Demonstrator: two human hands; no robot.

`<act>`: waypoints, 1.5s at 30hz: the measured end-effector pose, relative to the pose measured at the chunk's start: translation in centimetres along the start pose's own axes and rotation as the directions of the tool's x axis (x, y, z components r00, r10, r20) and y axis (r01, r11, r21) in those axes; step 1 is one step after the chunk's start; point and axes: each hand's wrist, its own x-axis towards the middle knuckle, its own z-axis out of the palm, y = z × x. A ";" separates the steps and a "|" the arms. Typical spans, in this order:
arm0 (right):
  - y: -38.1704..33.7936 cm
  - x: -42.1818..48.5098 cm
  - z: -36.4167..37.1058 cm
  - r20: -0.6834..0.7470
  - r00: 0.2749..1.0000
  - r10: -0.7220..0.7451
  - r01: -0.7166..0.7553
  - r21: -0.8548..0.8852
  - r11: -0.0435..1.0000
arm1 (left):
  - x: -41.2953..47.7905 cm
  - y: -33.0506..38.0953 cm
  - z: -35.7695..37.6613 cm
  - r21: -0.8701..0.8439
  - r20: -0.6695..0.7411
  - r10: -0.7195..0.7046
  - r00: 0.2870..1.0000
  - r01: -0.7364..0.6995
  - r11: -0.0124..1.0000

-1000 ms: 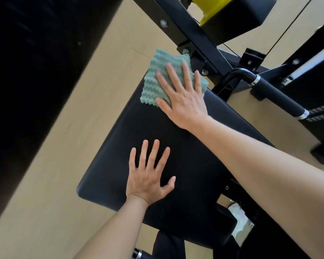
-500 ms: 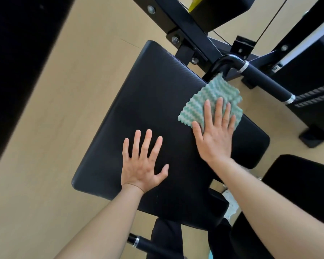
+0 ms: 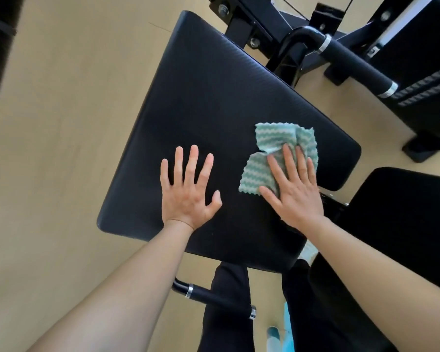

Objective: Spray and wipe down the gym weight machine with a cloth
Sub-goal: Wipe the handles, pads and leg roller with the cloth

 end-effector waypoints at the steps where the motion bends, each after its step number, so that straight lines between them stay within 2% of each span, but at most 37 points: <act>1: 0.0 0.7 -0.5 -0.015 0.996 0.092 -0.092 0.048 0.995 | 0.0 0.0 0.0 -0.002 -0.001 0.000 1.000 0.000 1.000; 4: -1.9 3.3 -1.5 -0.064 0.940 0.335 -0.315 0.215 0.925 | 0.0 0.0 0.1 -0.001 -0.001 0.002 1.000 -0.002 1.000; 6: -4.5 4.0 -1.7 -0.073 0.910 0.408 -0.371 0.297 0.880 | 0.0 -0.1 0.2 0.001 -0.001 0.001 1.000 -0.001 1.000; 7: -5.9 3.7 -1.4 -0.067 0.923 0.379 -0.343 0.301 0.890 | -0.1 -0.2 0.2 0.003 -0.001 0.003 1.000 -0.003 1.000; 10: -9.2 0.3 0.9 -0.045 0.987 0.155 -0.143 0.204 0.968 | -0.1 -0.3 0.1 0.002 0.001 0.018 1.000 -0.018 1.000; 12: -10.0 -2.9 2.8 -0.012 0.999 0.046 -0.044 0.154 0.987 | -0.1 -0.4 0.1 0.000 -0.005 0.022 1.000 -0.022 1.000; 15: -9.9 -8.0 5.9 0.032 0.999 -0.032 0.029 0.114 0.993 | -0.1 -0.2 0.0 -0.001 -0.011 0.013 1.000 -0.013 1.000; 17: -9.3 -11.2 7.7 0.047 0.999 -0.023 0.018 0.108 0.994 | -0.2 -0.1 0.0 0.005 -0.007 0.004 1.000 -0.004 1.000; 20: -8.8 -14.4 9.2 0.087 0.993 0.077 -0.087 0.120 0.989 | -0.2 0.1 -0.1 0.015 0.004 -0.009 1.000 0.009 1.000; 23: -9.7 -15.4 9.3 0.127 0.974 0.190 -0.209 0.164 0.964 | -0.4 0.2 -0.2 0.021 0.011 -0.016 1.000 0.016 1.000; 25: -10.7 -14.4 8.8 0.137 0.967 0.215 -0.239 0.194 0.952 | -0.5 0.2 -0.2 0.030 0.012 -0.016 1.000 0.016 0.999; 31: -15.0 -7.1 6.1 -0.005 0.997 0.072 -0.069 0.195 0.978 | -0.5 0.1 -0.3 0.027 -0.015 -0.012 1.000 0.012 1.000; 36: -14.3 -8.3 7.0 -0.049 0.997 0.063 -0.051 0.203 0.978 | -0.5 0.2 -0.5 0.036 -0.019 -0.011 1.000 0.012 0.999; 39: -11.1 -11.6 8.9 -0.004 0.973 0.229 -0.222 0.232 0.947 | -0.5 0.3 -0.5 0.046 -0.003 -0.023 1.000 0.023 0.999; 42: -8.4 -15.1 10.9 0.093 0.874 0.477 -0.481 0.303 0.823 | -0.6 0.4 -0.5 0.053 0.003 -0.030 1.000 0.029 0.998; 45: -8.9 -16.2 11.0 0.179 0.786 0.591 -0.607 0.405 0.684 | -0.5 0.5 -0.6 0.055 0.022 -0.040 0.999 0.038 0.998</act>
